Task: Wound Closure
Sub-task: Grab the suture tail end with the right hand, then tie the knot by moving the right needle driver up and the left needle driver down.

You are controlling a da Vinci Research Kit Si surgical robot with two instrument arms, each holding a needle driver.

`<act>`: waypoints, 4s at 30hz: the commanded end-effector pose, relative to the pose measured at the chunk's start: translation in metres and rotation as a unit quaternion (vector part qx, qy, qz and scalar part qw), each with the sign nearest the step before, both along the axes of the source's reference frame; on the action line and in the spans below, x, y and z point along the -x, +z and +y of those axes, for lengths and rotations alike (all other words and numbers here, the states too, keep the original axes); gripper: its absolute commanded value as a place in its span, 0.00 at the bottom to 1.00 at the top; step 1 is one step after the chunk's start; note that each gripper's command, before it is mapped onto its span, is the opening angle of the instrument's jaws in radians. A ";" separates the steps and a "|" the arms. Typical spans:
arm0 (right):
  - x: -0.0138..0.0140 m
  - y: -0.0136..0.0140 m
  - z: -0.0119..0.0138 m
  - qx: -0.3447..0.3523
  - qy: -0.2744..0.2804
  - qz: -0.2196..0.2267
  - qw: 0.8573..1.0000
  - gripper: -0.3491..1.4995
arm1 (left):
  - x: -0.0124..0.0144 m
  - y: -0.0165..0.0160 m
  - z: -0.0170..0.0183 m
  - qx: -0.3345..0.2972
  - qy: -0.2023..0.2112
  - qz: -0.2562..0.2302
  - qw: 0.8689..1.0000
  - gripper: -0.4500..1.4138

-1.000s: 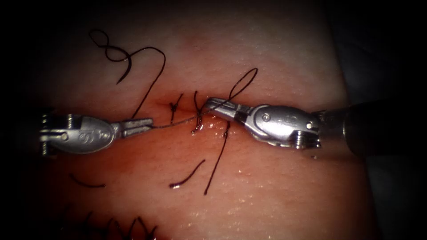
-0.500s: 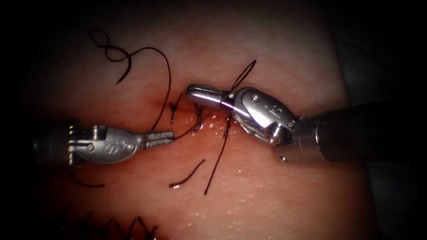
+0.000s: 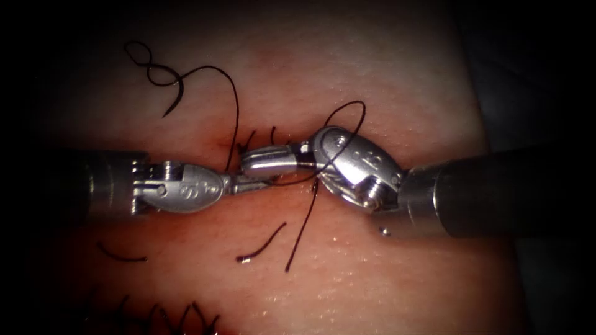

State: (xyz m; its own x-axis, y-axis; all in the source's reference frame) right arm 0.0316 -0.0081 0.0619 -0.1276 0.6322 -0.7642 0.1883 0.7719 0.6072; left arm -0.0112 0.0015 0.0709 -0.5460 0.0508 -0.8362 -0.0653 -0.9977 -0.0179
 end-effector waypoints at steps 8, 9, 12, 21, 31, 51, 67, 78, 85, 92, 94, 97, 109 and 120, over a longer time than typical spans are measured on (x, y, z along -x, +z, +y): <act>0.0003 0.0004 -0.0003 0.026 -0.134 -0.046 0.990 0.00 | 0.0006 0.0015 0.0003 -0.005 0.002 0.002 1.000 0.00; 0.0003 0.0004 -0.0003 0.032 -0.143 -0.054 0.988 0.00 | 0.0006 0.0015 0.0003 -0.005 0.002 0.002 1.000 0.00; 0.0000 0.0004 -0.0003 0.053 -0.169 -0.072 0.982 0.00 | 0.0005 0.0012 0.0004 -0.006 0.001 0.003 1.000 0.00; -0.0005 0.0005 -0.0019 0.144 -0.268 -0.160 0.939 0.15 | 0.0004 0.0007 0.0000 -0.005 0.000 0.006 1.000 0.00; -0.0007 0.0006 -0.0042 0.166 -0.326 -0.184 0.912 0.66 | 0.0002 0.0009 -0.0003 -0.003 0.001 0.007 1.000 0.00; -0.0013 0.0026 -0.0077 0.203 -0.416 -0.202 0.863 0.37 | -0.0002 0.0013 -0.0007 -0.010 -0.005 0.009 1.000 0.00; -0.0019 0.0034 -0.0070 0.208 -0.453 -0.221 0.838 0.00 | -0.0006 0.0003 -0.0023 -0.008 0.002 0.011 1.000 0.00; 0.0014 0.0028 0.0001 0.150 -0.262 -0.184 0.936 0.00 | -0.0022 -0.0008 -0.0063 -0.005 0.021 0.025 0.999 0.00; 0.0037 0.0039 0.0029 0.120 -0.190 -0.182 0.957 0.00 | -0.0040 -0.0034 -0.0090 -0.010 0.044 0.035 0.998 0.00; 0.0054 0.0057 0.0051 0.098 -0.142 -0.203 0.964 0.00 | -0.0061 -0.0057 -0.0133 -0.022 0.103 0.045 0.993 0.00; 0.0058 0.0061 0.0055 0.095 -0.135 -0.207 0.964 0.00 | -0.0066 -0.0062 -0.0140 -0.025 0.115 0.041 0.992 0.00; 0.0063 0.0066 0.0061 0.090 -0.124 -0.208 0.966 0.00 | -0.0077 -0.0071 -0.0149 -0.028 0.133 0.032 0.990 0.00; 0.0070 0.0076 0.0070 0.073 -0.095 -0.225 0.967 0.00 | -0.0121 -0.0112 -0.0192 -0.069 0.234 -0.017 0.970 0.00; 0.0069 0.0080 0.0077 0.061 -0.067 -0.247 0.965 0.00 | -0.0126 -0.0123 -0.0218 -0.086 0.305 -0.040 0.948 0.00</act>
State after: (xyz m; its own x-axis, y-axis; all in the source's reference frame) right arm 0.0240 -0.0004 0.0694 0.3495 0.5213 -0.7785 -0.0061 0.8321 0.5545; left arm 0.0019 -0.0199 0.0579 -0.4481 -0.1161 -0.8864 0.5382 -0.8268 -0.1638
